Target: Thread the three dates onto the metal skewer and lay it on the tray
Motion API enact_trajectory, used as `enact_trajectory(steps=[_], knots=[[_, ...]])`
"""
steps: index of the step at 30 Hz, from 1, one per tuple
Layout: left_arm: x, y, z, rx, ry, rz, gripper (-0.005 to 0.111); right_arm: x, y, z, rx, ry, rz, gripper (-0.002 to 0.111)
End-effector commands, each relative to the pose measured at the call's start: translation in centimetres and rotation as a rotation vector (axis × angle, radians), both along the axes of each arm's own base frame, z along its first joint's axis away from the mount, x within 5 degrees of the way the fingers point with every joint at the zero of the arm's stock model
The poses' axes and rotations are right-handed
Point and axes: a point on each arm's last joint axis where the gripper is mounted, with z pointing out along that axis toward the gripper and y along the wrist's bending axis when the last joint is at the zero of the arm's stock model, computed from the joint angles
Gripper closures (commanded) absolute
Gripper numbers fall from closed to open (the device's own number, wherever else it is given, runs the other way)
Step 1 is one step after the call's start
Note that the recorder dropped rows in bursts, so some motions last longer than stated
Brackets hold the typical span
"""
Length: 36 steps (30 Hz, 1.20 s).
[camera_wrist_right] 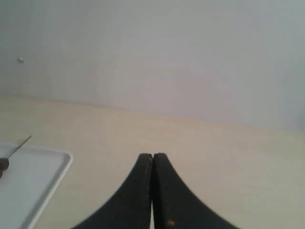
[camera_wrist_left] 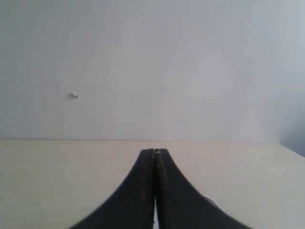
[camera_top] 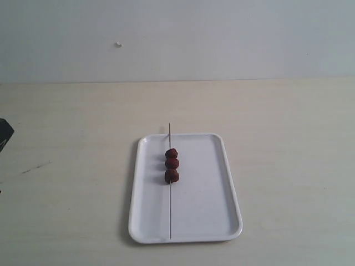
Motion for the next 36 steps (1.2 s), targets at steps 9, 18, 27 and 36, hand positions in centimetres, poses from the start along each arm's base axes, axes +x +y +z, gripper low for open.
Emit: enact_trajectory(steps=[9, 18, 27, 36], knots=[[-0.1, 0.1, 0.1, -0.005, -0.006, -0.002, 0.107, 0.8, 0.0, -4.1, 0.138, 0.095, -0.028, 0.108], [-0.1, 0.1, 0.1, -0.005, -0.006, -0.002, 0.107, 0.8, 0.0, -4.1, 0.137, 0.094, -0.027, 0.108], [-0.1, 0.1, 0.1, -0.005, -0.006, -0.002, 0.107, 0.8, 0.0, -4.1, 0.137, 0.094, -0.027, 0.108], [-0.7, 1.0, 0.6, 0.133, -0.060, 0.053, 0.107, 0.8, 0.0, -4.1, 0.136, 0.092, -0.027, 0.108]])
